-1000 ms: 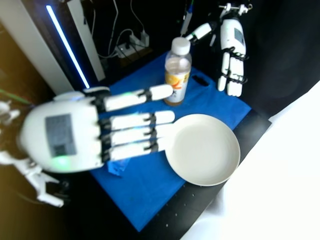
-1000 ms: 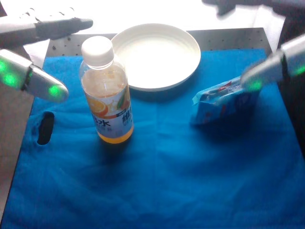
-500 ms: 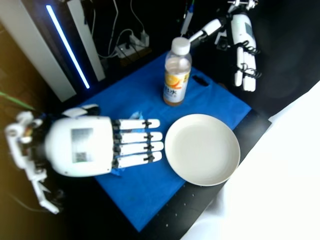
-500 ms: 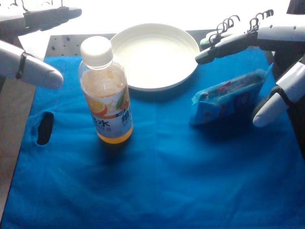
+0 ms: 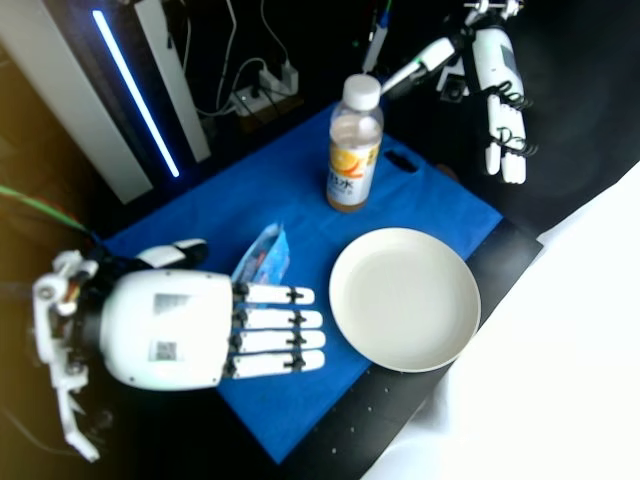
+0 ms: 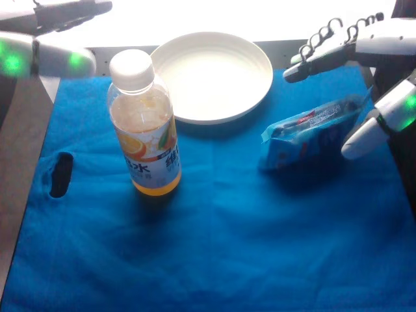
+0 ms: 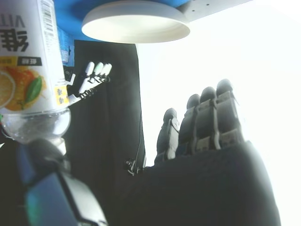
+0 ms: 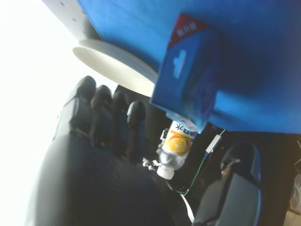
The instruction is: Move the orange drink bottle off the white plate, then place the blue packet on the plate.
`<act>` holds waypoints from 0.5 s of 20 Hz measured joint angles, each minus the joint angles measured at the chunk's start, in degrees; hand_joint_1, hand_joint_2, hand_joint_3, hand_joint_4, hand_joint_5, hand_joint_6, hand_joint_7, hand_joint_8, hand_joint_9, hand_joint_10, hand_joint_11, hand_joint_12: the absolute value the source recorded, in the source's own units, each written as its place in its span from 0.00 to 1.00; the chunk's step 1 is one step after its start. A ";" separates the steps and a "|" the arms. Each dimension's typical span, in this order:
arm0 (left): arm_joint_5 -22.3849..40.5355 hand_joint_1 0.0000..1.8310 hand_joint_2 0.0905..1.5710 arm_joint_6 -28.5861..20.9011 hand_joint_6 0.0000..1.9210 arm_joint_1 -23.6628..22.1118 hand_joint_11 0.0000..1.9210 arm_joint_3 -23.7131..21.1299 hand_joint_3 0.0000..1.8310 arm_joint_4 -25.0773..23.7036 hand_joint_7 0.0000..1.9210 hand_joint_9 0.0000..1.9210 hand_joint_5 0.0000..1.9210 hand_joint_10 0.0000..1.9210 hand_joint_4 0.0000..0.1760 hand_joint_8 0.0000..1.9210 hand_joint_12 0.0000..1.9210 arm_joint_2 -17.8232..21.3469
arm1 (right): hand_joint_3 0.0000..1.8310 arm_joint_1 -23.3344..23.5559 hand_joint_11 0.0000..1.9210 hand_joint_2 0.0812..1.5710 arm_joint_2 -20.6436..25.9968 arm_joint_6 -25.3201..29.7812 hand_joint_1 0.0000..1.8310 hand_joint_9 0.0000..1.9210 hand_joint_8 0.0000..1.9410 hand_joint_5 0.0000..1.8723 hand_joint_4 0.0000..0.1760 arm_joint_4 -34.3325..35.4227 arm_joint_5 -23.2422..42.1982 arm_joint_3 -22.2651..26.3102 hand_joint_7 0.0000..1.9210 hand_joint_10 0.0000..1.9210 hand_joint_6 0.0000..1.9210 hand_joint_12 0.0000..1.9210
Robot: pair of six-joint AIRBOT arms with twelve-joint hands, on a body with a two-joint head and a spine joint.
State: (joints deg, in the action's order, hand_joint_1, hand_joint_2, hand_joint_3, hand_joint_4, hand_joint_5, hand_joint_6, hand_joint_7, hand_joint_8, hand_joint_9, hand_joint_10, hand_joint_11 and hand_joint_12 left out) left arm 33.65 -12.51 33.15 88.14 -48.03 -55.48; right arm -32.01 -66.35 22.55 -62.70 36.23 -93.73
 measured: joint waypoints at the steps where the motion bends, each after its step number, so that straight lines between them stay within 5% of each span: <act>1: 0.13 0.00 0.44 0.20 0.00 -0.02 0.00 0.02 0.02 0.52 0.00 0.00 0.00 0.00 1.00 0.00 0.00 0.00 | 0.00 0.00 0.00 0.37 -0.42 0.00 0.44 0.12 0.00 0.19 0.19 -0.04 -0.15 -0.26 0.17 0.00 0.00 0.31; 4: 0.09 0.00 0.47 0.76 0.00 -0.07 0.00 0.02 0.01 0.90 0.00 0.00 0.00 0.00 1.00 0.00 0.00 0.00 | 0.00 0.02 0.00 0.38 -1.44 0.00 0.44 0.12 0.00 0.19 0.27 -0.87 -0.76 -0.92 0.16 0.00 0.00 0.33; 5: 0.17 0.00 0.51 0.76 0.00 -0.09 0.00 0.09 0.01 1.03 0.00 0.00 0.00 0.00 1.00 0.00 0.00 -0.07 | 0.00 0.02 0.00 0.40 -1.95 0.15 0.41 0.14 0.00 0.20 0.20 -2.34 -1.31 -0.96 0.17 0.00 0.00 0.40; 6: 0.42 0.00 0.53 0.79 0.00 -0.09 0.00 0.33 0.01 1.14 0.00 0.00 0.00 0.00 1.00 0.00 0.00 -0.31 | 0.00 0.00 0.00 0.40 -2.47 0.17 0.39 0.14 0.00 0.19 0.37 -3.67 -1.68 -0.96 0.17 0.00 0.00 0.42; 7: 0.42 0.00 0.54 0.81 0.00 -0.07 0.00 0.42 0.01 1.14 0.00 0.00 0.00 0.00 1.00 0.00 0.00 -0.57 | 0.00 0.00 0.00 0.40 -3.06 0.20 0.39 0.15 0.00 0.23 0.38 -4.46 -1.88 -0.94 0.19 0.00 0.00 0.43; 8: 0.50 0.00 0.54 0.90 0.00 -0.09 0.00 0.42 0.01 1.14 0.00 0.00 0.00 0.00 1.00 0.00 0.00 -0.72 | 0.00 0.00 0.06 0.40 -3.54 0.28 0.41 0.22 0.00 0.27 0.26 -4.52 -1.79 -0.94 0.24 0.01 0.00 0.46; 10: 0.90 0.00 0.55 1.01 0.00 -0.09 0.00 0.42 0.01 1.33 0.00 0.00 0.00 0.00 1.00 0.00 0.00 -0.81 | 0.00 0.07 0.10 0.40 -4.04 0.39 0.43 0.28 0.00 0.30 0.41 -4.96 -1.73 -0.94 0.30 0.01 0.00 0.52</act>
State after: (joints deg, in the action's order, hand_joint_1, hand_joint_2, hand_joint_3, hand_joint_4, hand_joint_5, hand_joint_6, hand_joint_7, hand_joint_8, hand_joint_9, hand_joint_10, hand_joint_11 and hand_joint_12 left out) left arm 34.54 -11.51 33.06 88.55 -46.70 -56.29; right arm -31.94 -70.39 22.94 -67.66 34.50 -94.67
